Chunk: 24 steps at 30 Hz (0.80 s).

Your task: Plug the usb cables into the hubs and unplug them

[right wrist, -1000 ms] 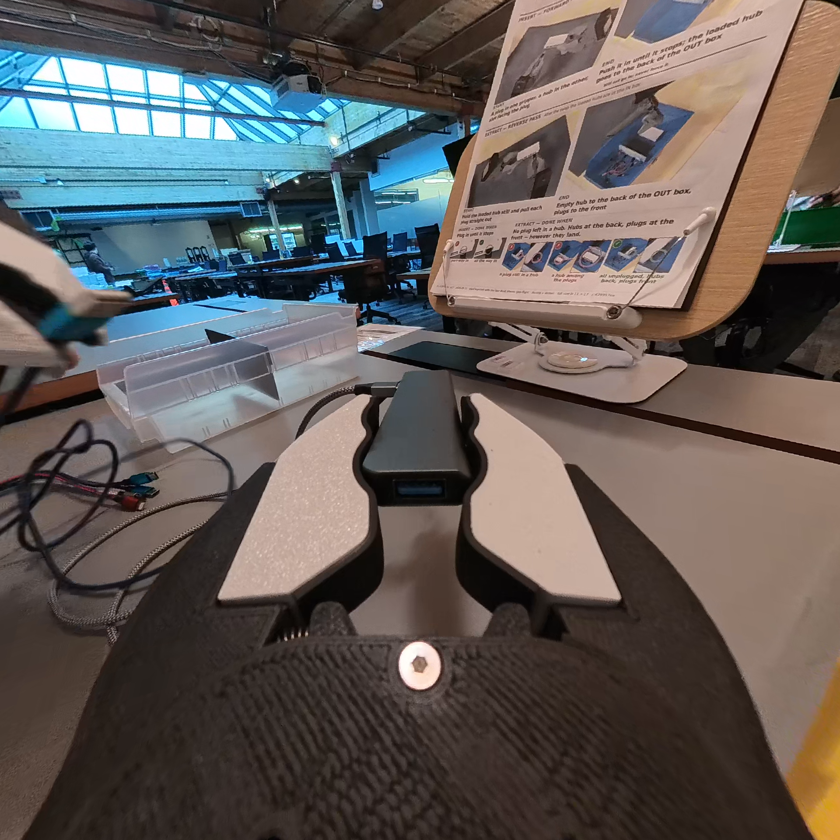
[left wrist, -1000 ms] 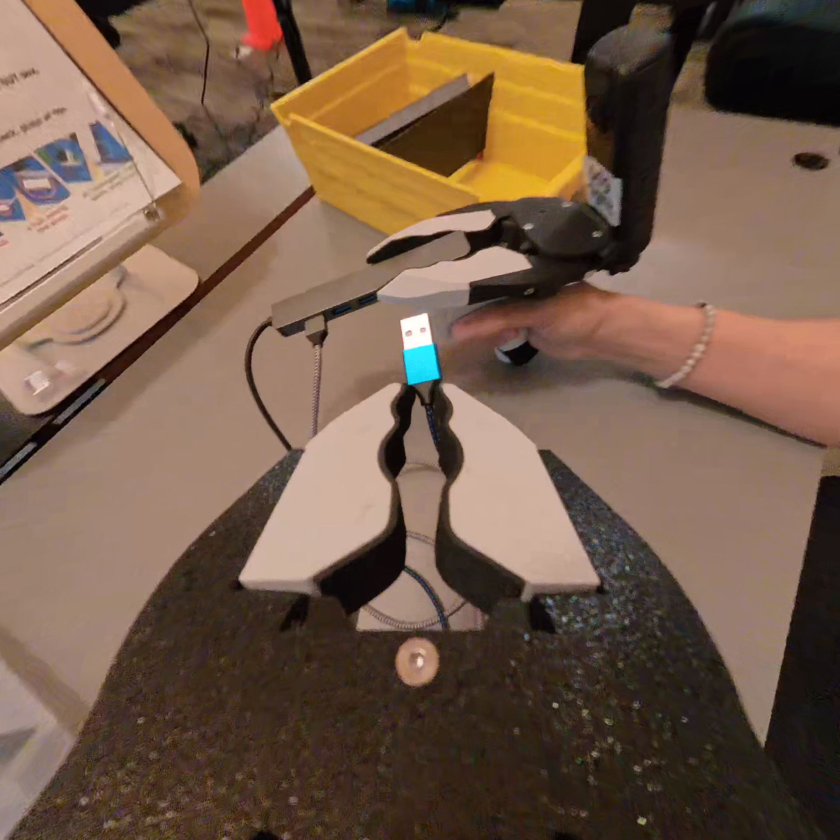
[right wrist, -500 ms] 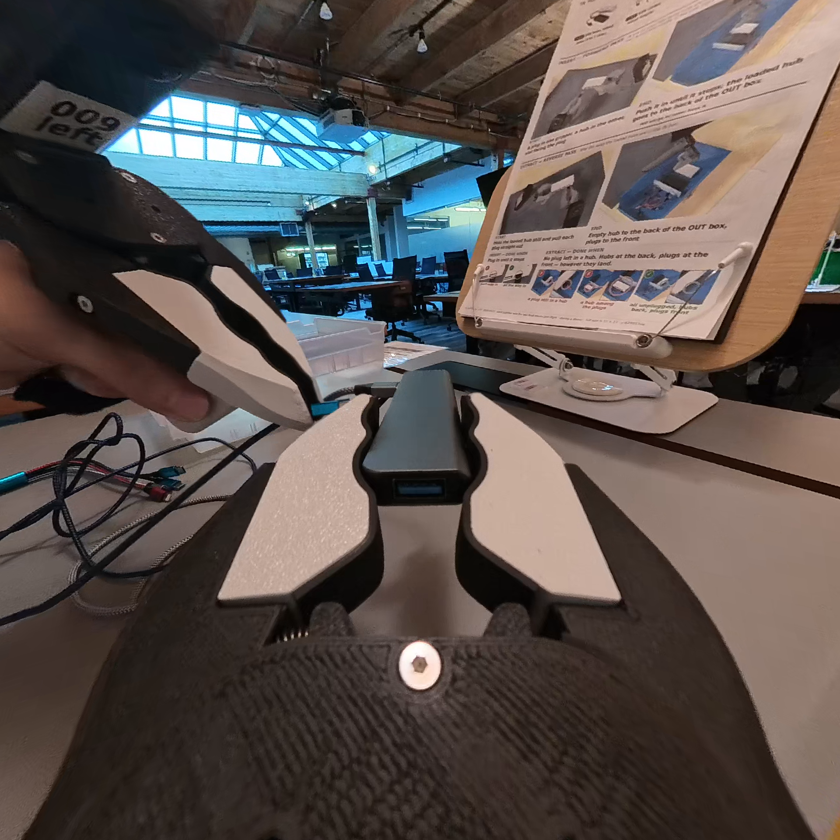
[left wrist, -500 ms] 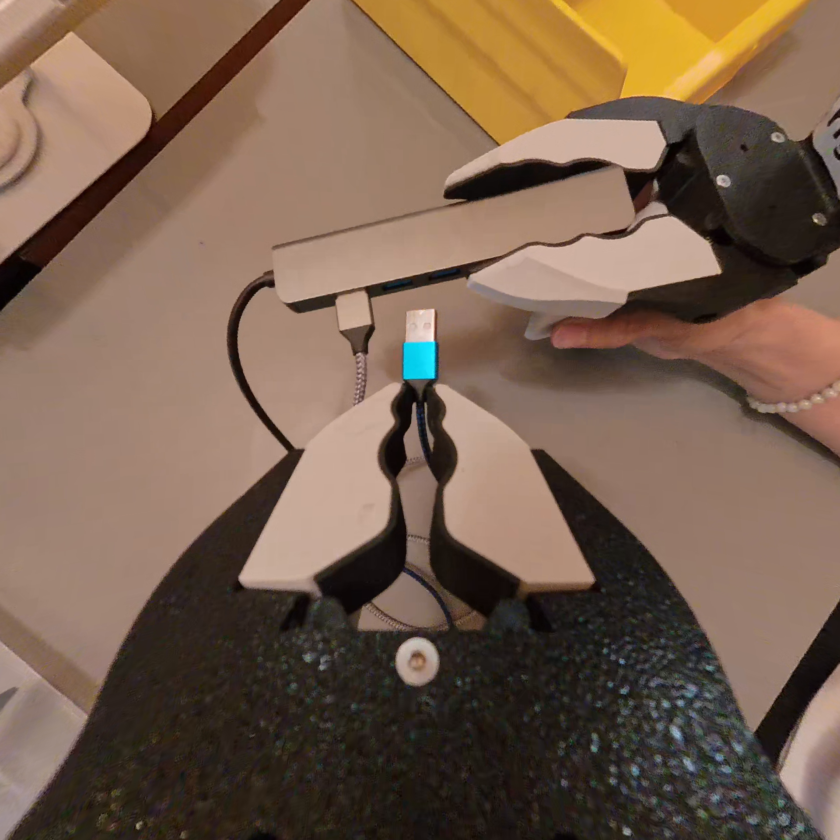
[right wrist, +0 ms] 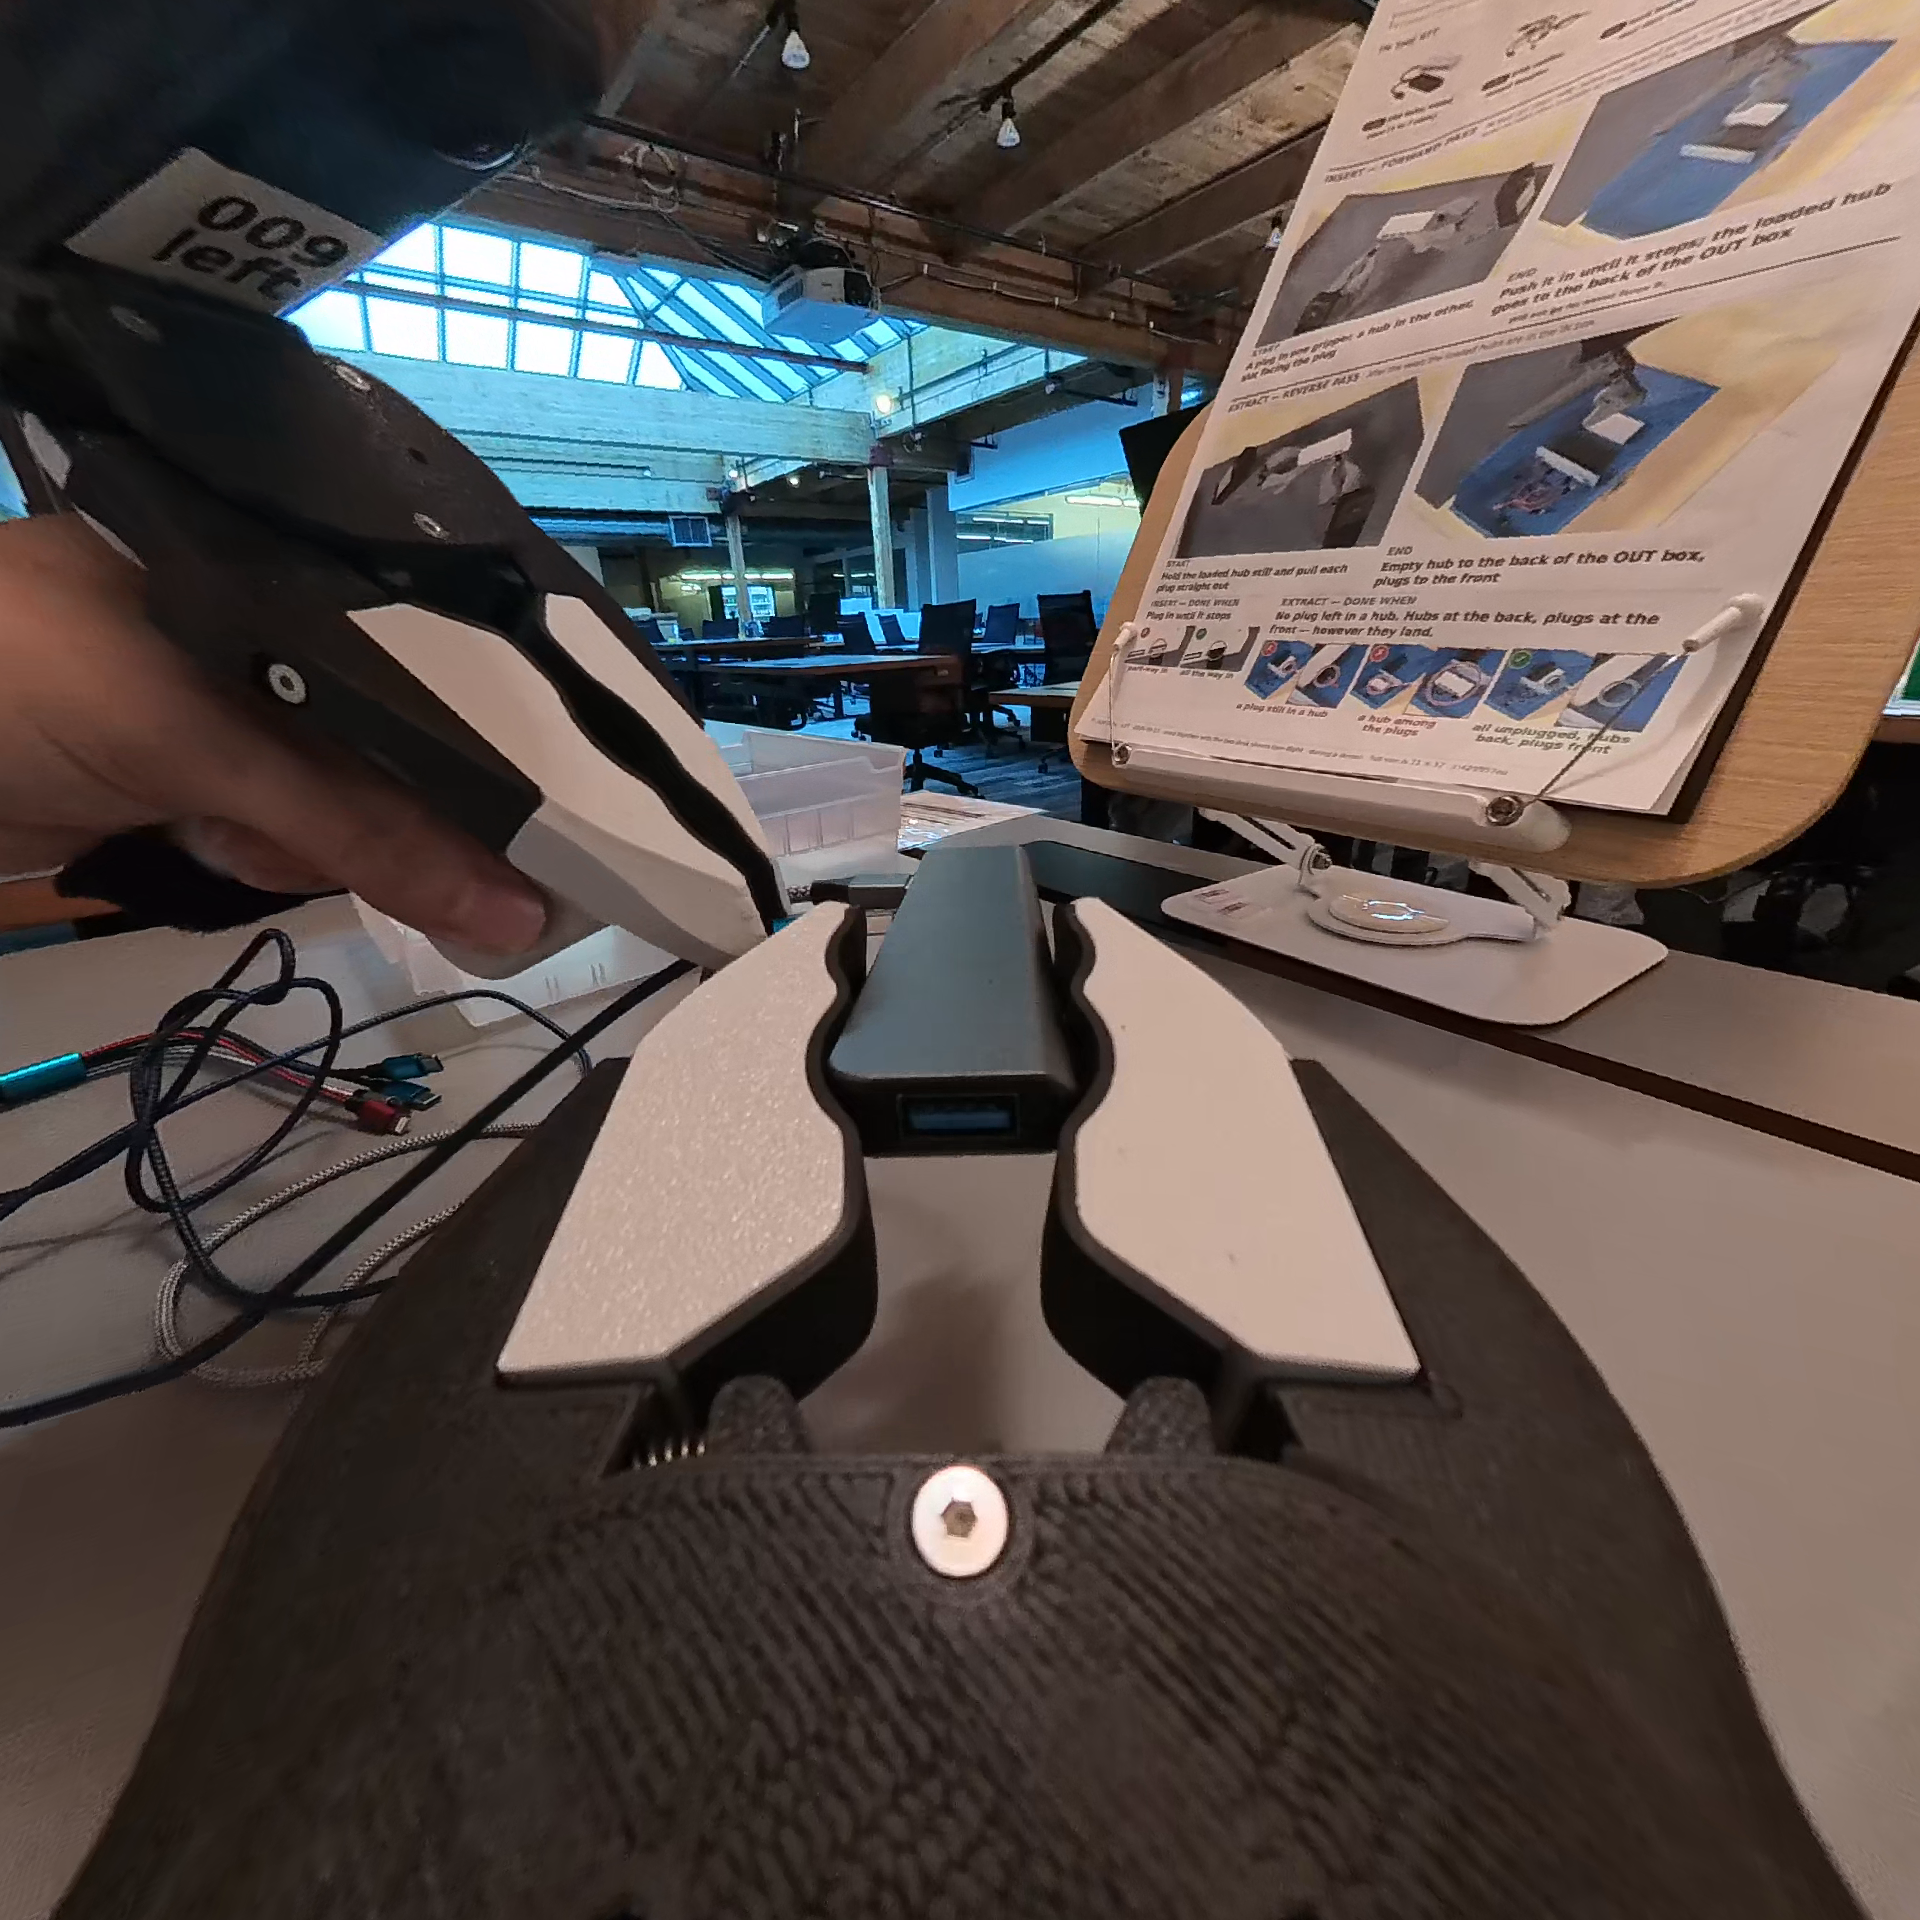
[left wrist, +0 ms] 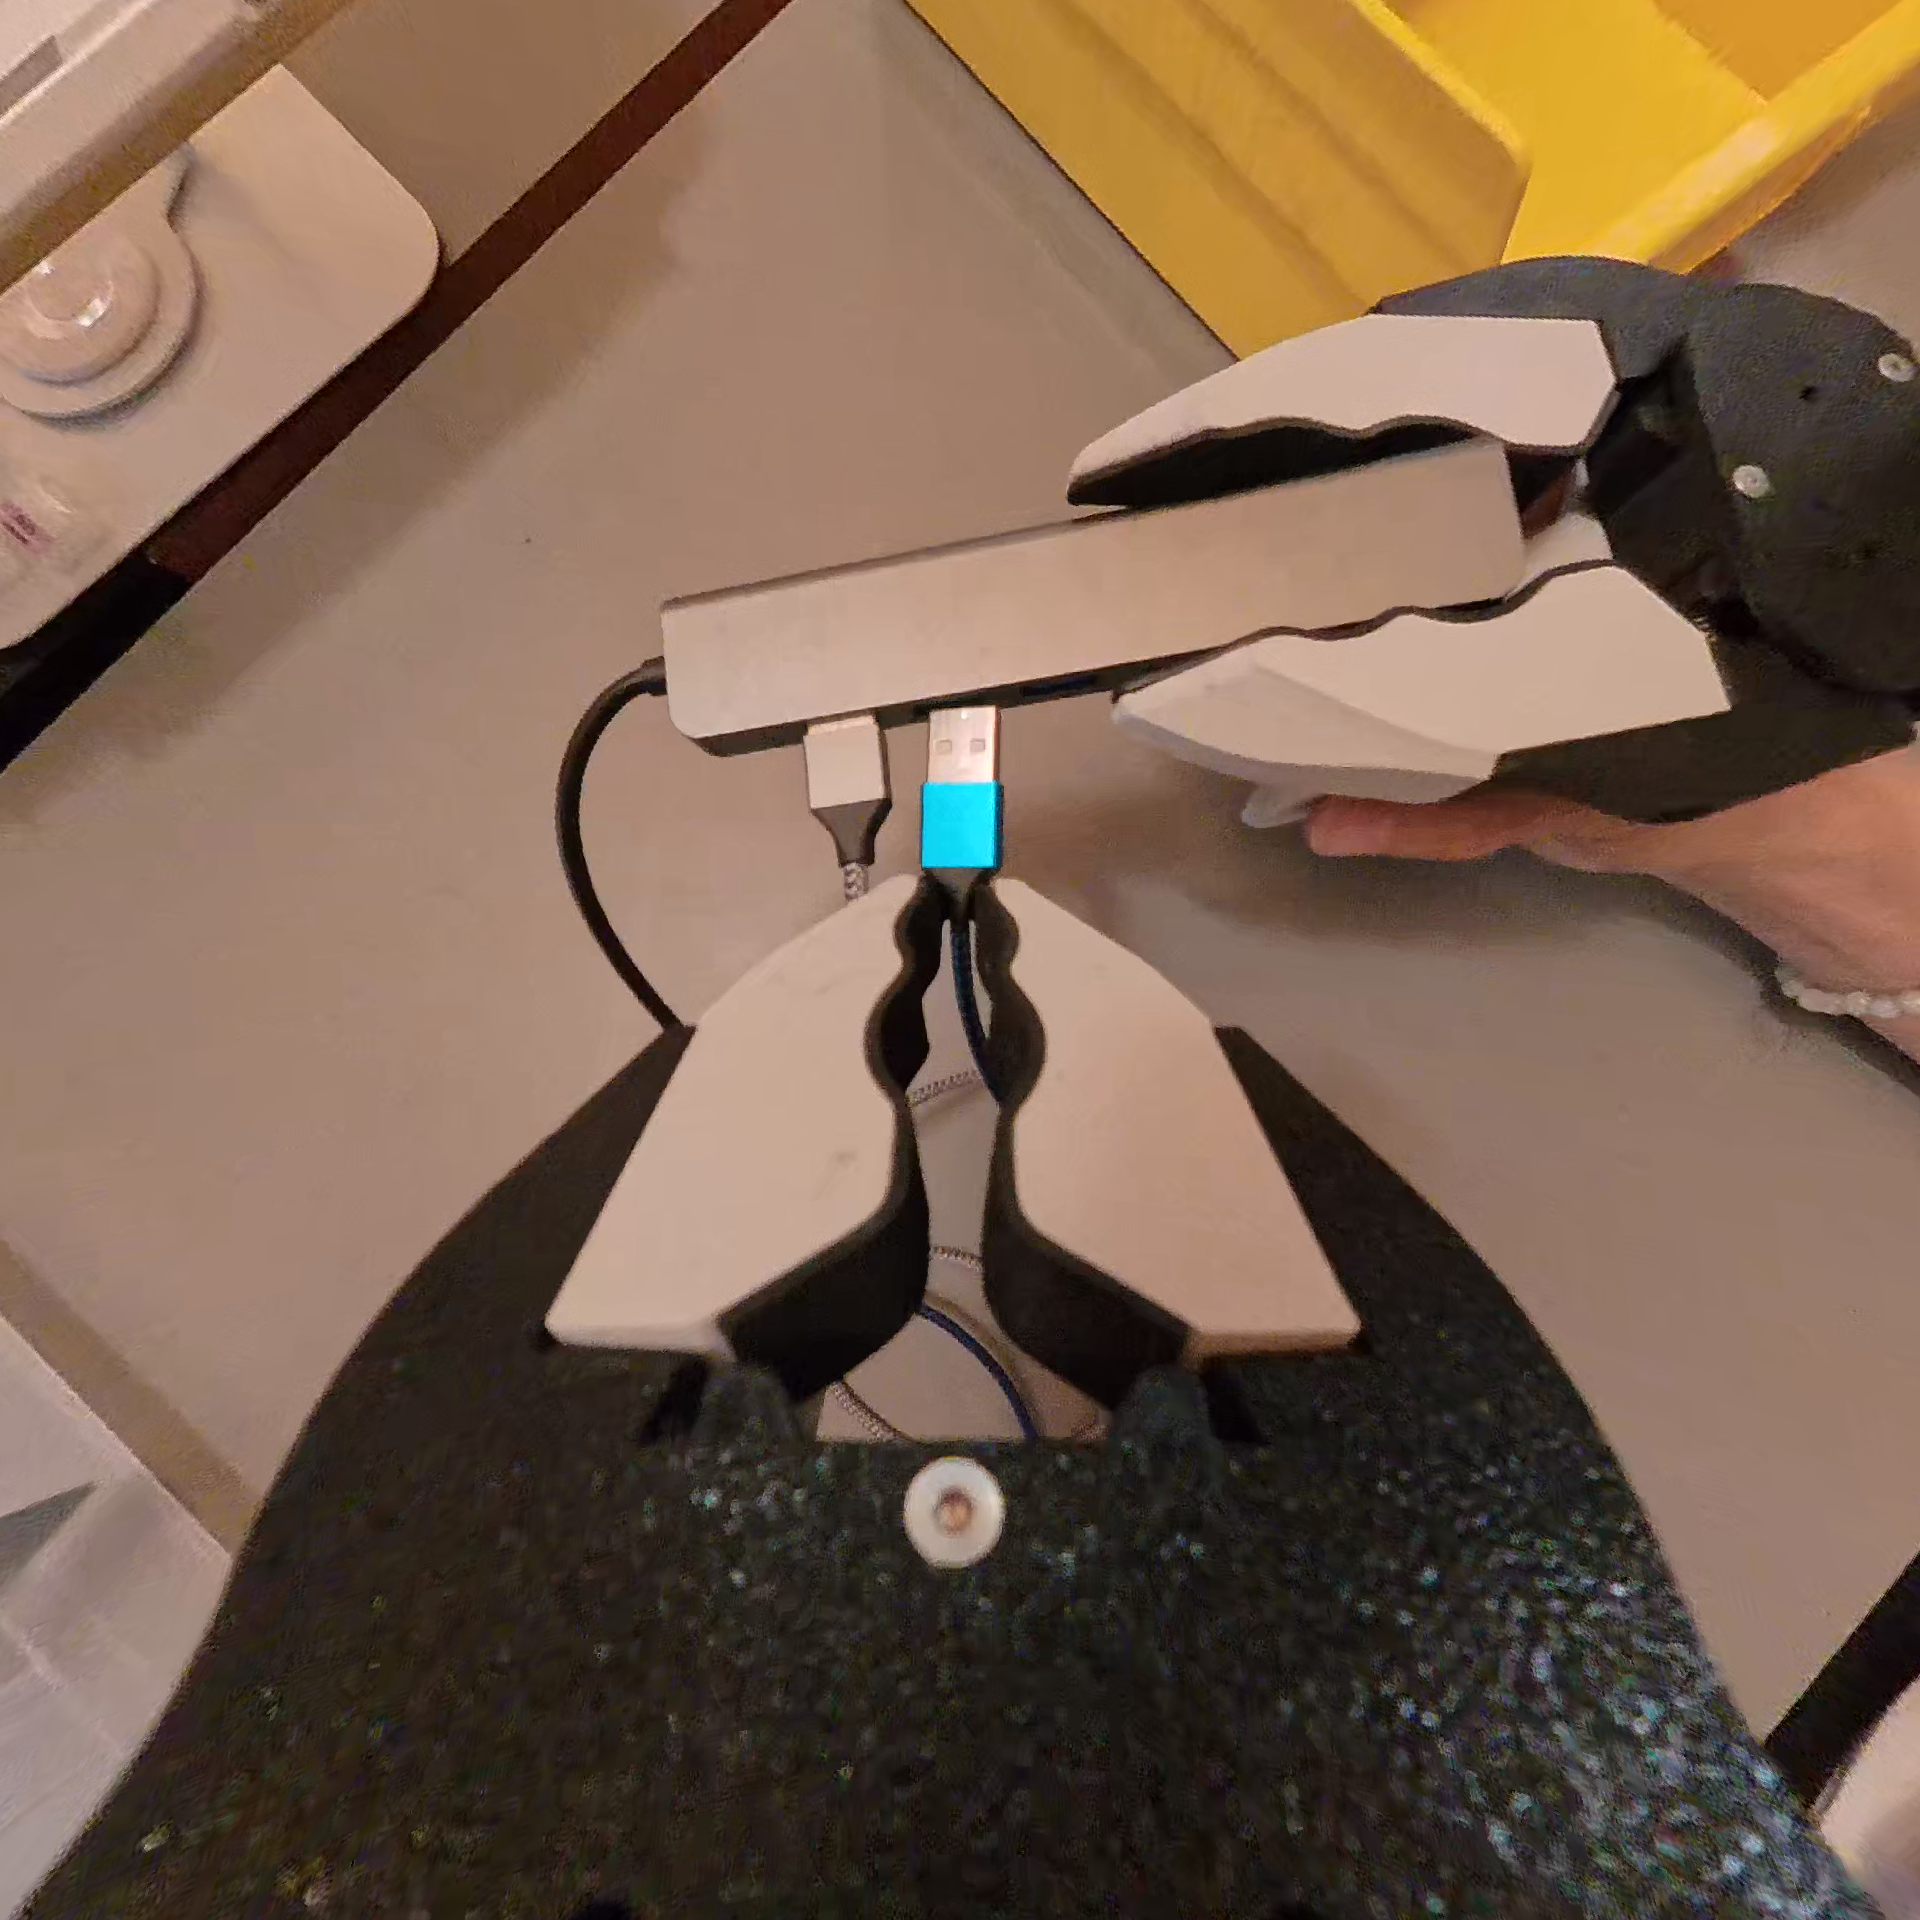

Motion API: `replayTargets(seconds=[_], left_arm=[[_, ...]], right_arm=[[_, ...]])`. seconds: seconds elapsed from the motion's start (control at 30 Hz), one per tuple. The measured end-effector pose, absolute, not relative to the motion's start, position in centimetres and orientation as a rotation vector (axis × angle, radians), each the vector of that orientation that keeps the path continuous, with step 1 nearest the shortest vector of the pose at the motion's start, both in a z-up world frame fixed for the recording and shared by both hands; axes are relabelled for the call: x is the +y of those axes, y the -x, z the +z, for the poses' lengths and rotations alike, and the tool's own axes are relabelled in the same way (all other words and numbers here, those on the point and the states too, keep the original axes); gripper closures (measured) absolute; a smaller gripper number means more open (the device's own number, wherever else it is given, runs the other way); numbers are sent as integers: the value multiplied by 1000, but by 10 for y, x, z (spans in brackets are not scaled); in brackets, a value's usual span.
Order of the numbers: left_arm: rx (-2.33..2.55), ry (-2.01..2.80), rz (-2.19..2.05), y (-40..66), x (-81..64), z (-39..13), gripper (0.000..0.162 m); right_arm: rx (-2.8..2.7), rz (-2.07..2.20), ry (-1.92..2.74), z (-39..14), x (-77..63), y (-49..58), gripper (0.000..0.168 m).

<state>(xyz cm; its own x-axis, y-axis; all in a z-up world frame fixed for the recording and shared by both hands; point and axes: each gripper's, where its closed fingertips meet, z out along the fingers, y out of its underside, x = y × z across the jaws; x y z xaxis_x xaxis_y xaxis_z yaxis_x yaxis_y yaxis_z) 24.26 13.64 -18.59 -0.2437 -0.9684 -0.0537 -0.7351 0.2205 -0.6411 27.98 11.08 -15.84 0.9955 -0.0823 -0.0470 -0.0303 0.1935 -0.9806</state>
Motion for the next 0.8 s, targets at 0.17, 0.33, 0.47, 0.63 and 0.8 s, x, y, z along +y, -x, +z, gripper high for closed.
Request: replayTargets(seconds=[0.17,0.33,0.47,0.63,0.8], left_arm=[[2008,1588,-660,-242,139,-188,156],[1960,1559,-626,-246,140,-184,157],[1931,1486,-647,-251,138,-182,156],[1812,1388,-802,-255,137,-174,156],[1699,1313,-930,-256,136,-170,157]], right_arm=[[91,-43,1388,-160,112,-279,133],[81,-74,1399,-160,114,-277,133],[103,-65,1385,-159,112,-280,133],[160,0,1344,-156,110,-283,132],[171,30,1334,-155,111,-282,132]])
